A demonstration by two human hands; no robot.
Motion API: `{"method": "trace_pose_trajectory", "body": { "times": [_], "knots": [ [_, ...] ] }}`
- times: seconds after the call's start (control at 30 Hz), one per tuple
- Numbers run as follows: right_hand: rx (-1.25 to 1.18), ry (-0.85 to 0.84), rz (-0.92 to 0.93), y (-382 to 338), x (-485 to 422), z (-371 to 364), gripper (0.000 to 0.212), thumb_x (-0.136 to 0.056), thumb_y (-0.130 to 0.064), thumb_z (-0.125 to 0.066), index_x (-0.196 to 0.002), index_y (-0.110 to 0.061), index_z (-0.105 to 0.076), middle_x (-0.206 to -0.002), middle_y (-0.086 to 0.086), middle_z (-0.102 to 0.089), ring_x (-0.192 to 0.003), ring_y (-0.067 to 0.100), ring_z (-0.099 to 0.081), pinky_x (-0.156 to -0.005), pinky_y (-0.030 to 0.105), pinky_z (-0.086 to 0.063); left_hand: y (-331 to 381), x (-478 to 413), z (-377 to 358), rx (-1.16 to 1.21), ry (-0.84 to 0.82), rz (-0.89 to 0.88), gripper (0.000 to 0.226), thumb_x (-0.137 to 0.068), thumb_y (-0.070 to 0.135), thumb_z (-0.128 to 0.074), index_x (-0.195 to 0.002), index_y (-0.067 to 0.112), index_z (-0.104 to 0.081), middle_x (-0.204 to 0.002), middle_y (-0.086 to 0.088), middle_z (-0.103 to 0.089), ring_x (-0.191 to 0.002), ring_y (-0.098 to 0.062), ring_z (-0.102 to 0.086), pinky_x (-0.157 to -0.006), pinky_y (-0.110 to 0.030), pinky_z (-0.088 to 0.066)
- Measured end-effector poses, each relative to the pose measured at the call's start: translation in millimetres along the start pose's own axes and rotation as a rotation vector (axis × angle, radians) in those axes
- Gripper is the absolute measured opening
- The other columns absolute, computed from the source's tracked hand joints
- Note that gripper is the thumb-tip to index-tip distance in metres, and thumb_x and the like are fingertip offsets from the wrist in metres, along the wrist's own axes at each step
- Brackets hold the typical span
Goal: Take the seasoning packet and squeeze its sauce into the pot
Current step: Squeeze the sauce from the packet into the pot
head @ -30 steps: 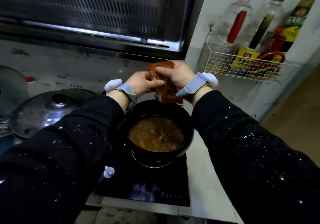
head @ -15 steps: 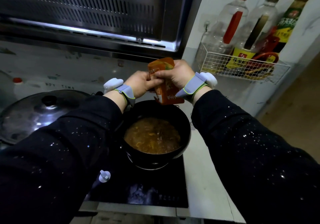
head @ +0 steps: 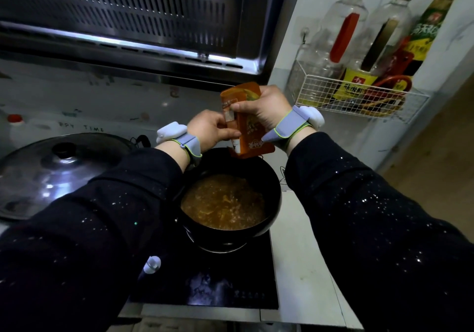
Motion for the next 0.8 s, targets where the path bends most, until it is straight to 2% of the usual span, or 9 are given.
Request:
{"method": "trace_pose_trajectory", "body": {
  "times": [0.13, 0.27, 0.4, 0.5, 0.57, 0.67, 0.7, 0.8],
  "knots": [
    [-0.007, 0.004, 0.002, -6.4, -1.2, 1.6, 0.019, -0.069, 0.006, -0.071, -0.073, -0.012, -0.068, -0.056, -0.007, -0.069, -0.057, 0.008, -0.065, -0.064, 0.024, -0.056, 0.6, -2.0, 3.4, -0.074, 0.026, 0.000, 0.010, -0.070, 0.026, -0.079, -0.072, 0.025, -0.069, -0.072, 0.009, -0.065, -0.060, 0.003, -0.055, -0.052, -0.002, -0.036],
    [0.019, 0.002, 0.007, -9.8, -1.5, 1.7, 0.019, -0.069, 0.007, -0.070, -0.072, -0.011, -0.066, -0.050, -0.010, -0.067, -0.053, 0.003, -0.063, -0.060, 0.018, -0.054, 0.8, -3.4, 1.4, -0.139, 0.026, 0.013, 0.016, -0.069, 0.030, -0.079, -0.079, 0.019, -0.073, -0.075, 0.007, -0.066, -0.068, -0.007, -0.060, -0.061, -0.020, -0.039],
    [0.041, -0.014, 0.033, -11.3, -1.4, 0.5, 0.020, -0.069, 0.007, -0.071, -0.078, -0.010, -0.069, -0.054, -0.010, -0.069, -0.059, 0.005, -0.065, -0.067, 0.021, -0.056, -0.9, -4.4, -1.0, -0.192, 0.017, 0.032, 0.017, -0.069, 0.032, -0.078, -0.078, 0.018, -0.074, -0.074, 0.004, -0.067, -0.069, -0.011, -0.060, -0.063, -0.022, -0.039],
    [0.079, -0.031, 0.055, -12.3, -1.8, -0.5, 0.023, -0.069, 0.006, -0.071, -0.071, -0.017, -0.068, -0.053, -0.013, -0.069, -0.058, 0.000, -0.065, -0.066, 0.018, -0.056, -1.2, -2.7, -5.2, -0.181, -0.007, 0.031, 0.011, -0.070, 0.032, -0.078, -0.073, 0.024, -0.072, -0.072, 0.007, -0.066, -0.062, -0.005, -0.057, -0.056, -0.019, -0.037],
    [0.093, -0.035, 0.060, -11.3, -2.7, -0.5, 0.022, -0.068, 0.006, -0.072, -0.072, -0.016, -0.069, -0.054, -0.013, -0.069, -0.060, 0.001, -0.065, -0.072, 0.023, -0.055, -1.1, -1.6, -7.6, -0.186, -0.009, 0.029, 0.011, -0.070, 0.031, -0.078, -0.069, 0.027, -0.069, -0.071, 0.008, -0.064, -0.062, -0.004, -0.056, -0.057, -0.019, -0.036],
    [0.102, -0.020, 0.066, -10.5, -3.4, 0.3, 0.018, -0.067, 0.005, -0.072, -0.078, -0.009, -0.070, -0.059, -0.010, -0.070, -0.064, 0.007, -0.066, -0.076, 0.027, -0.056, -1.8, 0.0, -9.5, -0.201, -0.013, 0.032, 0.015, -0.070, 0.030, -0.078, -0.064, 0.028, -0.064, -0.064, 0.012, -0.060, -0.058, -0.001, -0.053, -0.051, -0.009, -0.034],
    [0.105, -0.014, 0.068, -10.7, -3.1, 0.2, 0.018, -0.067, 0.005, -0.073, -0.081, -0.006, -0.070, -0.061, -0.009, -0.070, -0.066, 0.009, -0.066, -0.078, 0.030, -0.056, -2.6, -0.2, -10.7, -0.208, -0.018, 0.035, 0.013, -0.071, 0.030, -0.078, -0.066, 0.026, -0.066, -0.065, 0.011, -0.061, -0.059, -0.003, -0.054, -0.052, -0.009, -0.035],
    [0.105, -0.003, 0.064, -10.2, -3.3, 1.1, 0.020, -0.066, 0.004, -0.074, -0.084, -0.004, -0.071, -0.066, -0.006, -0.070, -0.070, 0.013, -0.066, -0.080, 0.033, -0.055, -1.0, 1.1, -13.4, -0.212, -0.024, 0.022, 0.012, -0.071, 0.029, -0.077, -0.076, 0.020, -0.072, -0.074, 0.007, -0.065, -0.069, -0.010, -0.060, -0.062, -0.022, -0.039]
  ]
}}
Point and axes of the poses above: each hand's wrist, its own x-axis away from the middle knuckle, its own z-axis out of the back of the hand, y = z × x, the point moved 9 cm from there along -x, towards the middle knuckle
